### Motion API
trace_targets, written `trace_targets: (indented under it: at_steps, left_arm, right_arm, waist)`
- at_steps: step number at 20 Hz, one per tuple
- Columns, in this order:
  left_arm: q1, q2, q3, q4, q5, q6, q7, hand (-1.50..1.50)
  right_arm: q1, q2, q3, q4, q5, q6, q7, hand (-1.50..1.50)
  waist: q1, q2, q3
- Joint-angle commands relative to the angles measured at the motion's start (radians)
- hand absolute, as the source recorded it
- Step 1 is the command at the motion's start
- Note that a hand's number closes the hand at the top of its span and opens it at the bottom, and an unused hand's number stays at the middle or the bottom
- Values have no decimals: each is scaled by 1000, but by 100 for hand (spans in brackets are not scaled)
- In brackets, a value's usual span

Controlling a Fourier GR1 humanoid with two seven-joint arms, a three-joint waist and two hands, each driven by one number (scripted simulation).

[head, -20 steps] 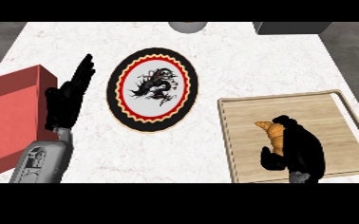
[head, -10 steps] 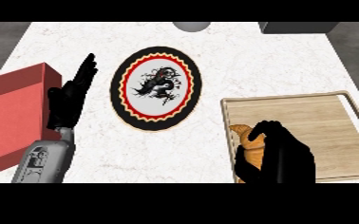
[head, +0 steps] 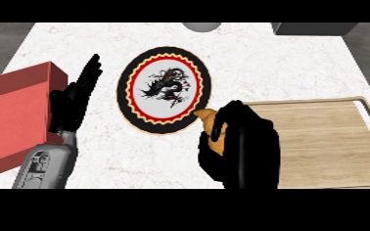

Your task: Pick the croissant from the tray and place it in the plate

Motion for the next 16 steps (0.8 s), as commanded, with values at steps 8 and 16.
trace_targets:
  at_steps: [8, 16]
  left_arm:
    - [-23, -5, 2, -16, -1, -10, 30, 0]
    - [-80, -19, -12, 39, -17, -16, 19, 0]
  right_arm:
    - [-468, 13, -71, 542, -364, -275, 78, 150]
    - [-690, 13, -13, 973, -526, -334, 74, 150]
  waist:
    - [29, 5, 1]
    - [55, 15, 0]
